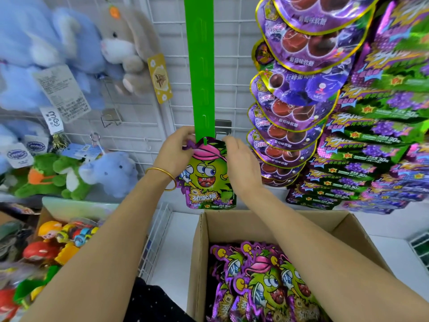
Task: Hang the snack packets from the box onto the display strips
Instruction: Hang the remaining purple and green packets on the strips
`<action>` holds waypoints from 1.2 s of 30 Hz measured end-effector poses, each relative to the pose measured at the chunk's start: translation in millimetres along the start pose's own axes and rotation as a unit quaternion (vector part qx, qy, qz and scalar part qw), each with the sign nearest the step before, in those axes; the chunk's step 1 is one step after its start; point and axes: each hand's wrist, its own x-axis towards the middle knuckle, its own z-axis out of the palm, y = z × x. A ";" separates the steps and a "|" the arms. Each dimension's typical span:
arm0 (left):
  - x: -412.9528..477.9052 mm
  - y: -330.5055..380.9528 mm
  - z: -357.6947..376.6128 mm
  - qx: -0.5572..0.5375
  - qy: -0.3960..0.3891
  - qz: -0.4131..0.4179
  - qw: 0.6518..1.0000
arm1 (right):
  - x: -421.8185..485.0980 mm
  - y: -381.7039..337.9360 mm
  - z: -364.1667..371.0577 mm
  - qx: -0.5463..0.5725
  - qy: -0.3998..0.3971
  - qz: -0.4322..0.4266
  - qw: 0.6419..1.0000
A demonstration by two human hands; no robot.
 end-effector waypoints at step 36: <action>-95.8 38.9 79.3 0.050 -0.235 -0.027 0.970 | -253.0 188.8 83.5 0.071 -0.364 0.322 0.871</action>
